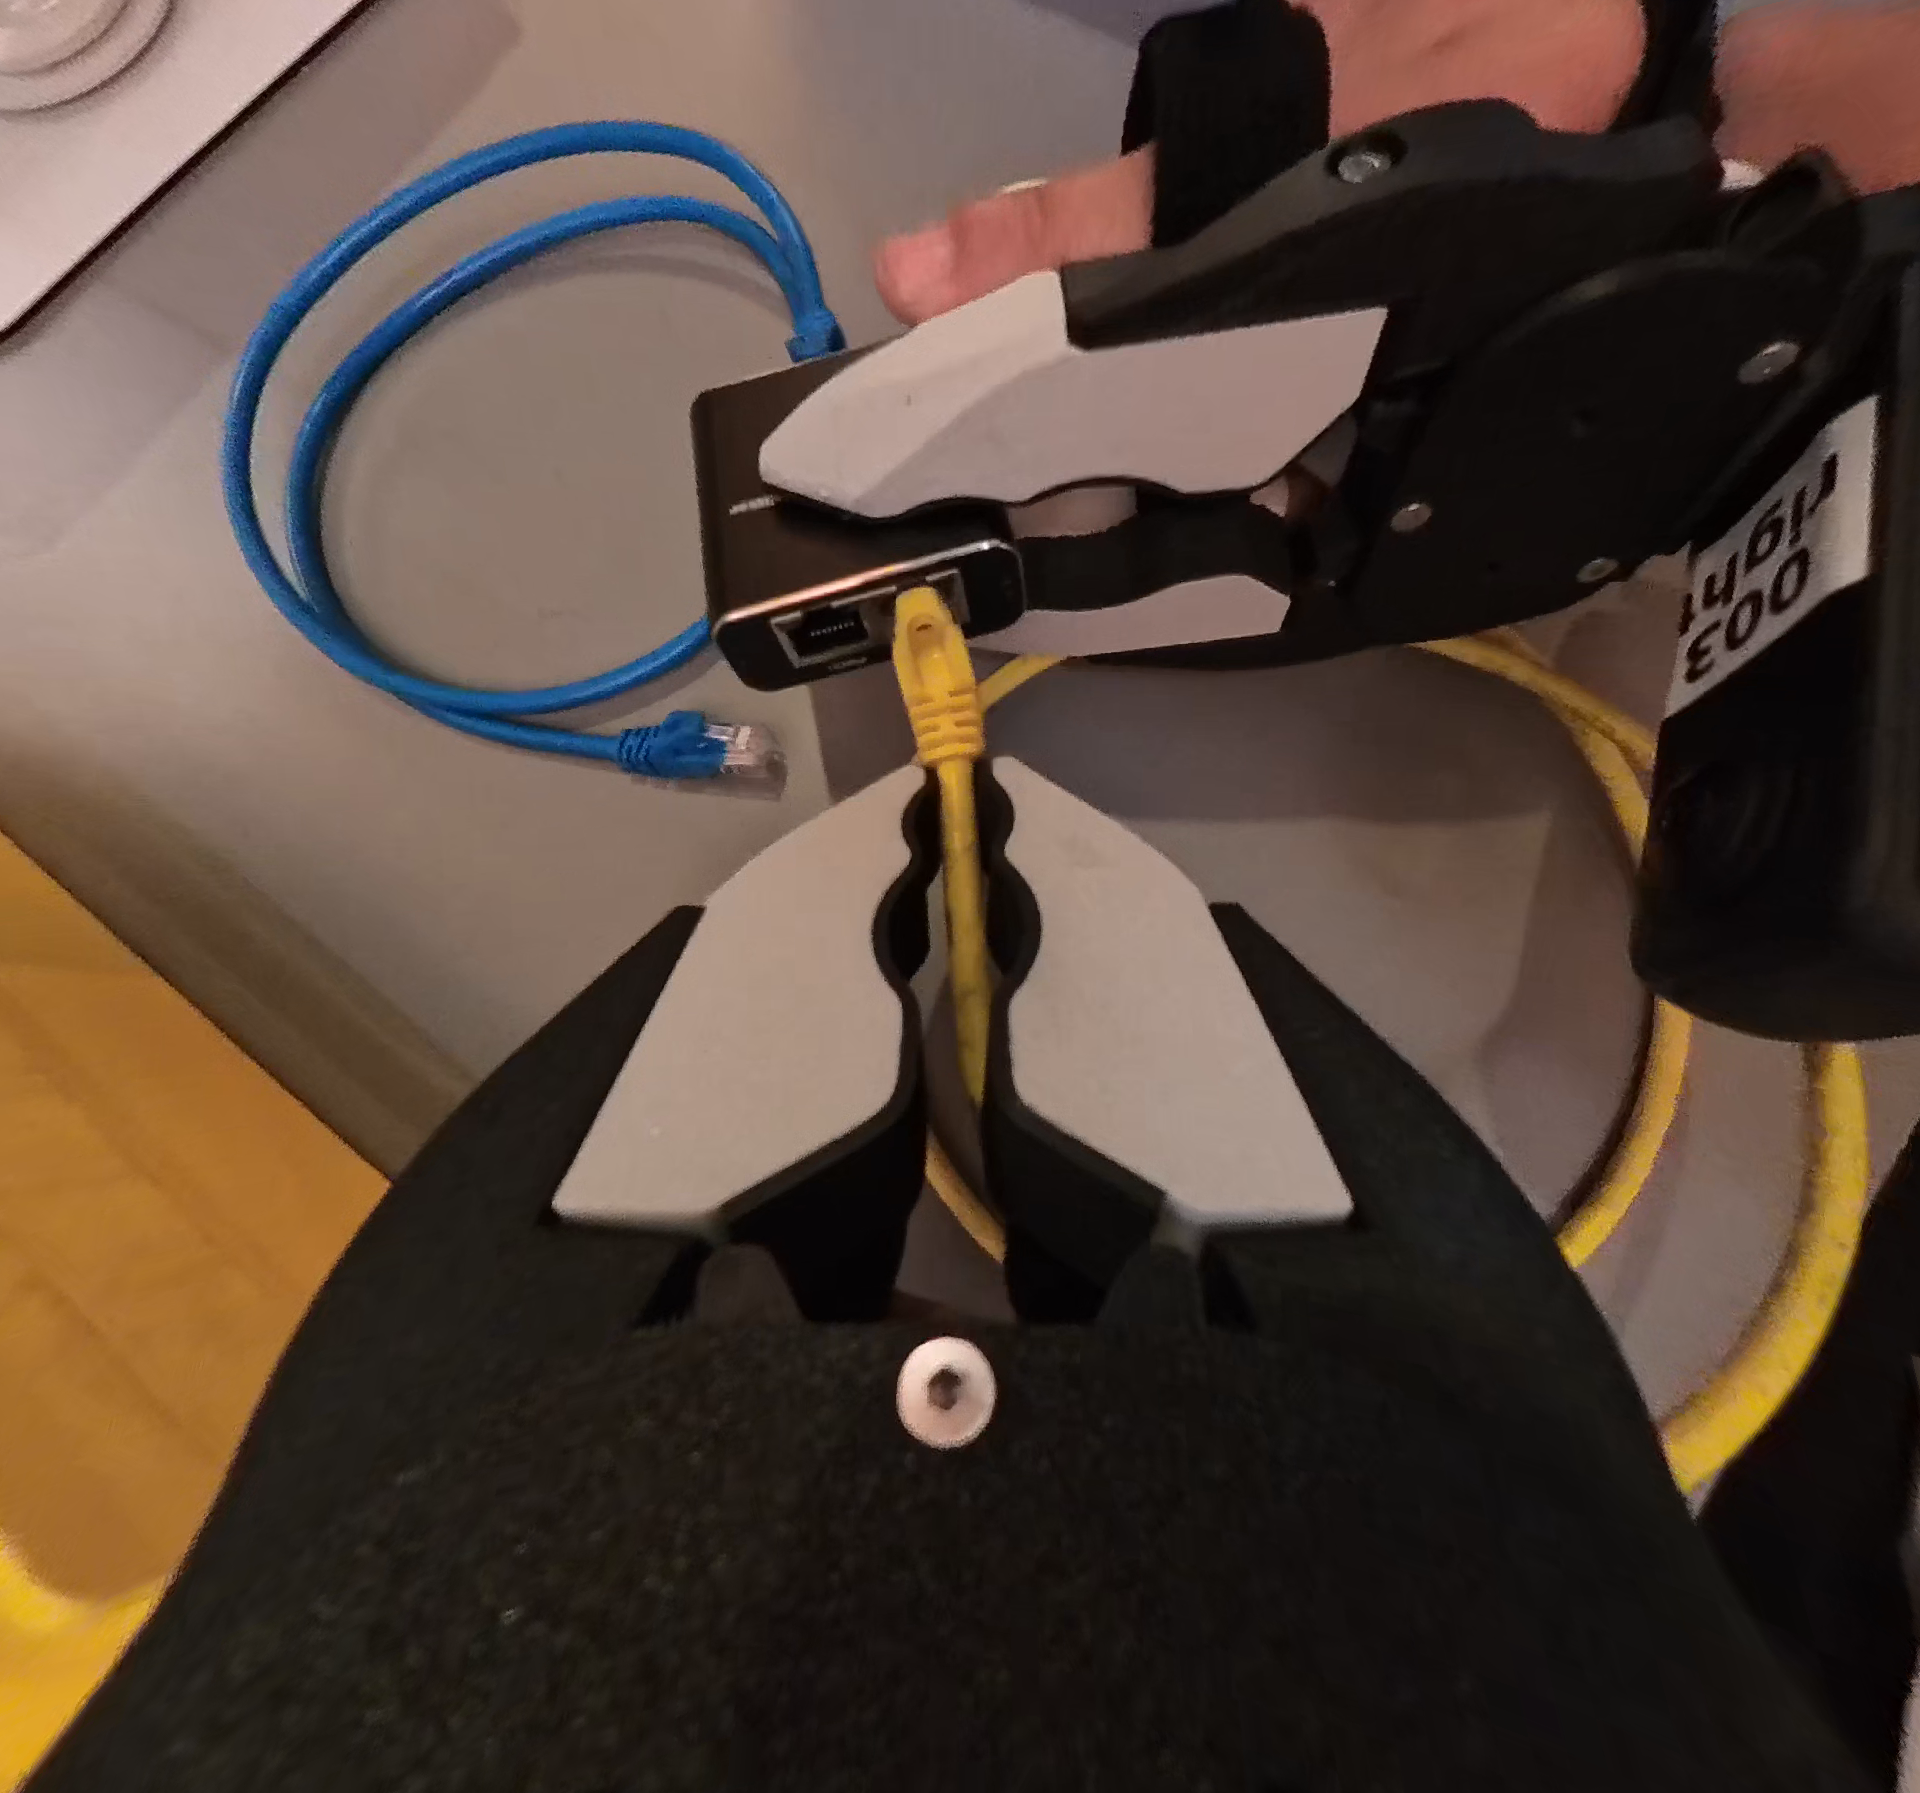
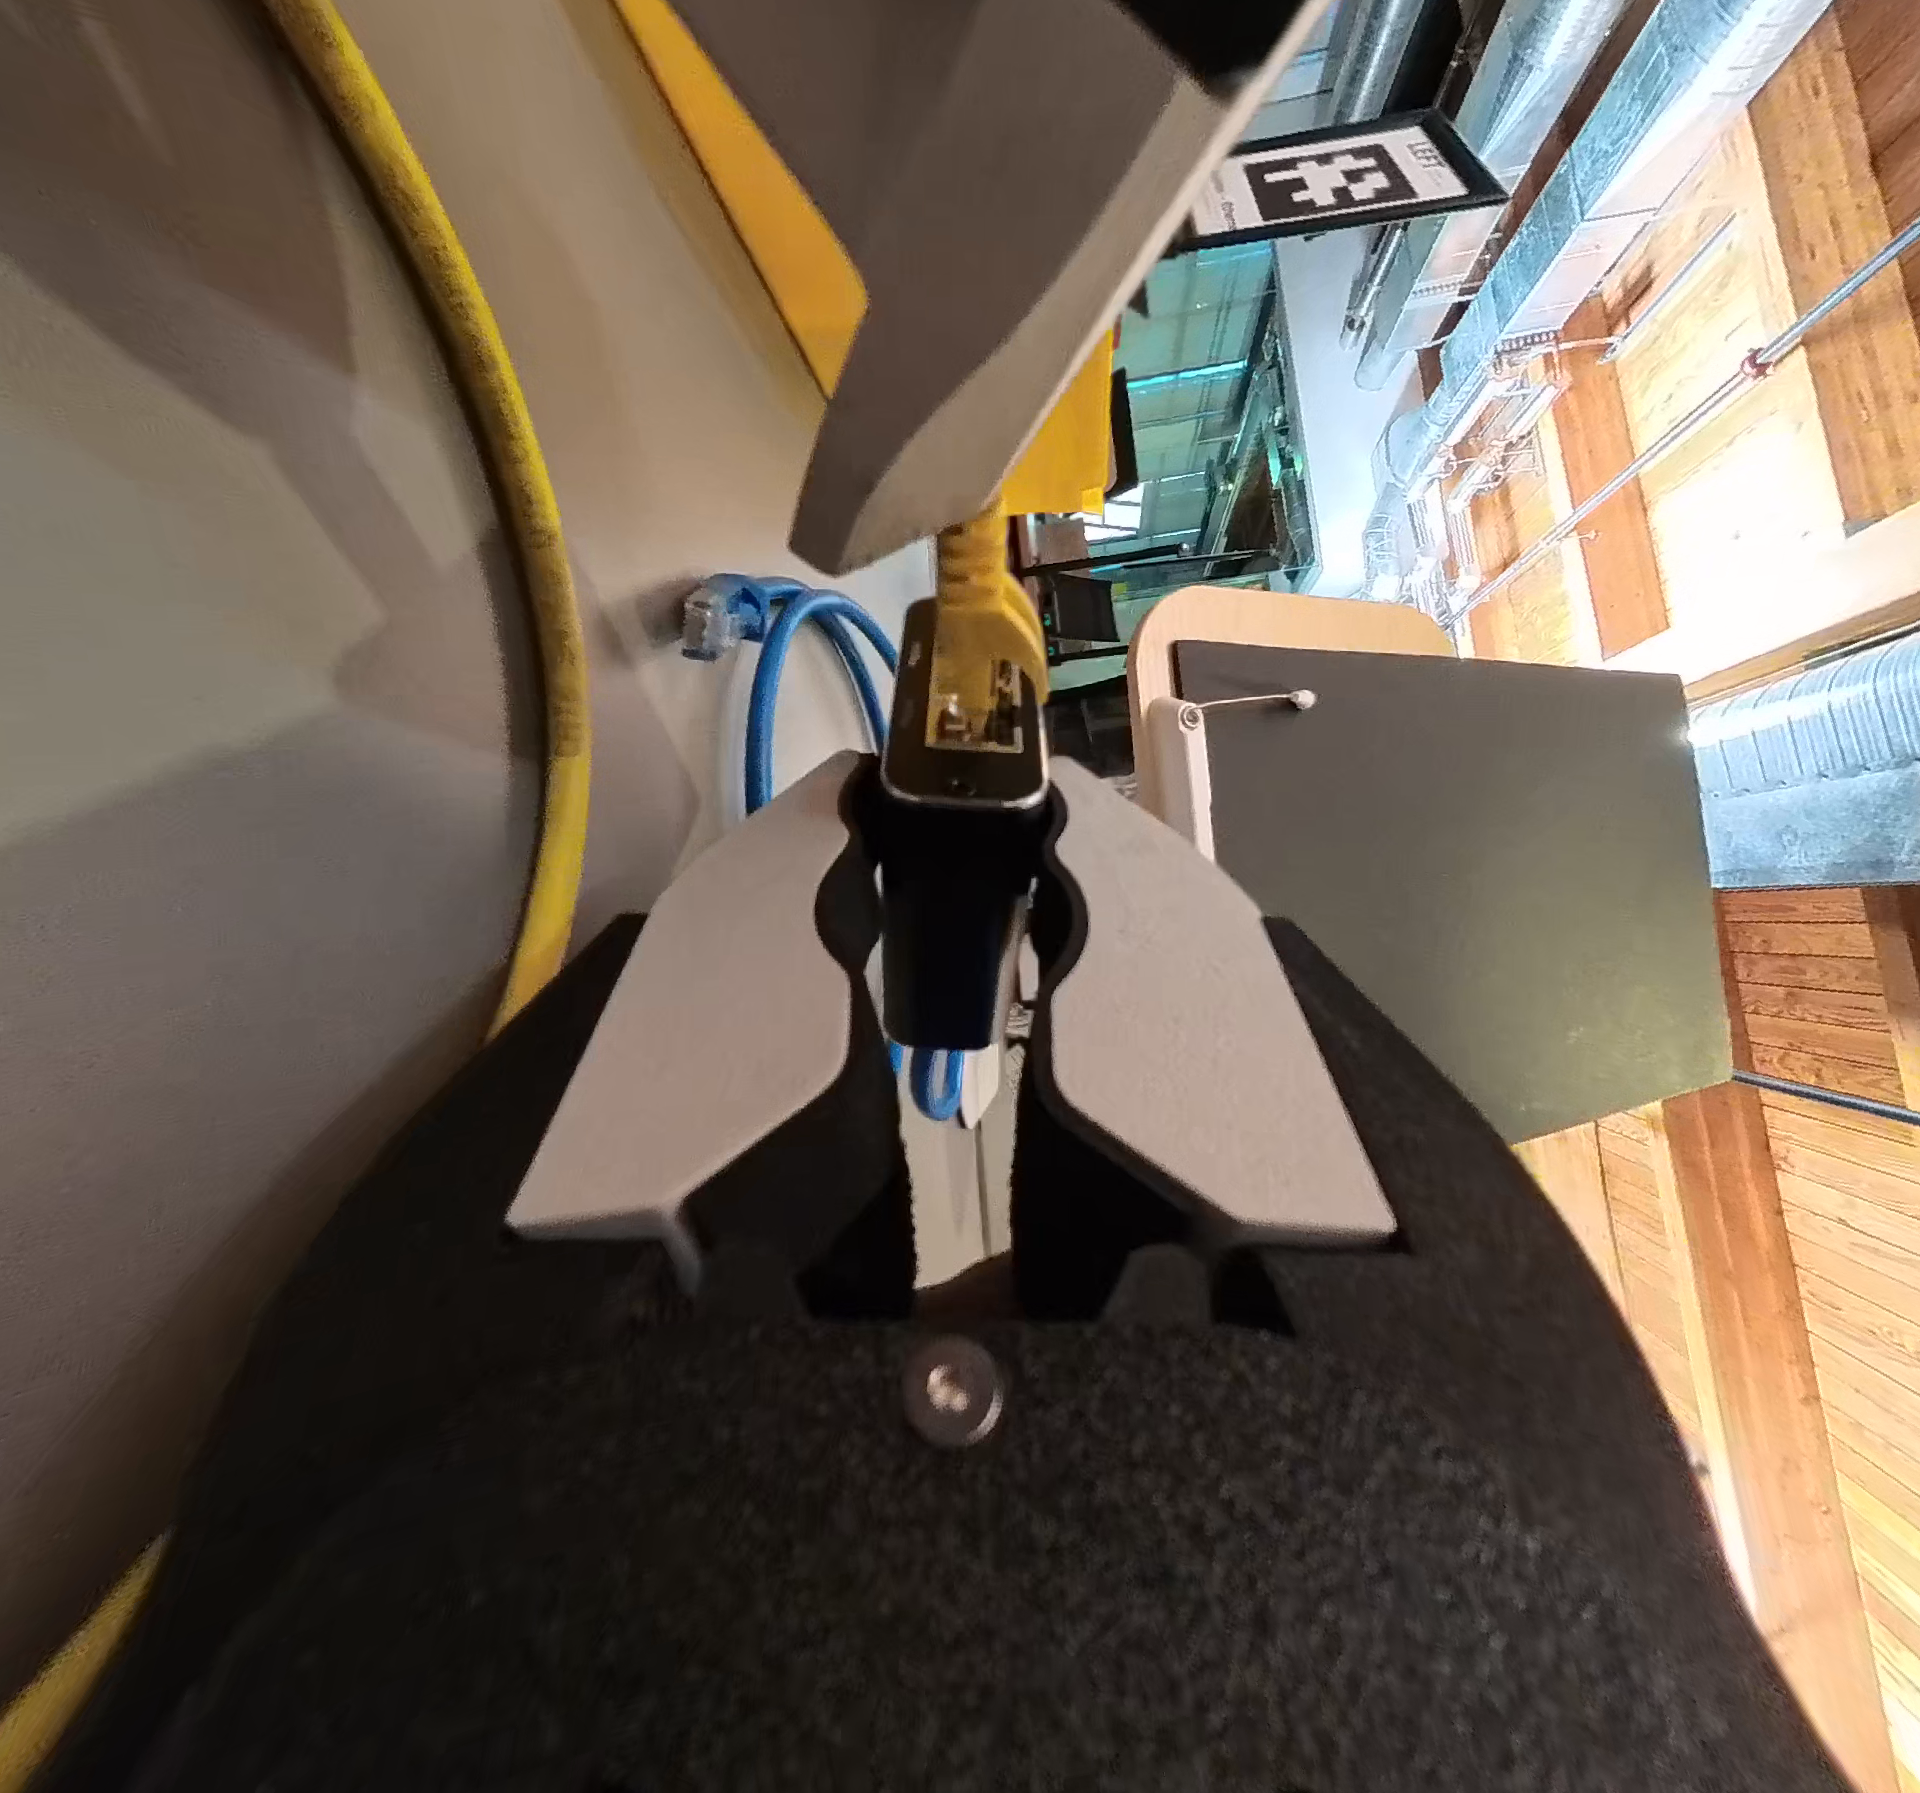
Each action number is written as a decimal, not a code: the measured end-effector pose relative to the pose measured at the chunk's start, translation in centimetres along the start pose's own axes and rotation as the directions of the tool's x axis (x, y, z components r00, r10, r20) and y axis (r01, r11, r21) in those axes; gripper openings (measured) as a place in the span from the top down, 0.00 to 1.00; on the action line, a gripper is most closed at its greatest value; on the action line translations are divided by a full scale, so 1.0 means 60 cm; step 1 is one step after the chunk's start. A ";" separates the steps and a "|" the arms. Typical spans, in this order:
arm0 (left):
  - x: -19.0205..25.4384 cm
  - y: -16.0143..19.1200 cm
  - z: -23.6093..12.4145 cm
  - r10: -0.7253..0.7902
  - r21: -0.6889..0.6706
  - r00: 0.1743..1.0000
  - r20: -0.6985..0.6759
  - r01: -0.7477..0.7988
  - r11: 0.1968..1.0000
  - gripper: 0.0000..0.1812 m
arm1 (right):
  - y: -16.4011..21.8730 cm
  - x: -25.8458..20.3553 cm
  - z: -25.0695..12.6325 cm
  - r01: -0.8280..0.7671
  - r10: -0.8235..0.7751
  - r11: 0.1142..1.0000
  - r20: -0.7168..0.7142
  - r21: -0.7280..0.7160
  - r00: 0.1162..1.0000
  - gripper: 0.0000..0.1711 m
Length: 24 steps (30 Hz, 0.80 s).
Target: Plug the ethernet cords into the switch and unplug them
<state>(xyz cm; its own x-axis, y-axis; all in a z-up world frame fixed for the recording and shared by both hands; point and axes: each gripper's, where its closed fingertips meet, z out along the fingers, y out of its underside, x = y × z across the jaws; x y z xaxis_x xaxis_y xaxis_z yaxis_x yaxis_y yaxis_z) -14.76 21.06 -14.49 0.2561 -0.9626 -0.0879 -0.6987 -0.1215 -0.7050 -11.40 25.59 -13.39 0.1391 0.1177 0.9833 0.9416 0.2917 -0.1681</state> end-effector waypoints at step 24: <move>-0.171 0.124 -0.211 -0.346 0.243 0.911 0.226 0.291 0.925 0.79 | 0.118 0.069 0.005 -0.358 0.348 0.931 -0.124 -0.071 0.929 0.85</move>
<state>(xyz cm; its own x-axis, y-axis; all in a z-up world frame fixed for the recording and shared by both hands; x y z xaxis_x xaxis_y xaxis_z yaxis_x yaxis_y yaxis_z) -31.08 26.96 -9.92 0.6259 -0.7799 0.0047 -0.4100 -0.3342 -0.8487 -4.25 28.40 -10.56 0.4952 0.0927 0.8638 0.8486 0.1615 -0.5038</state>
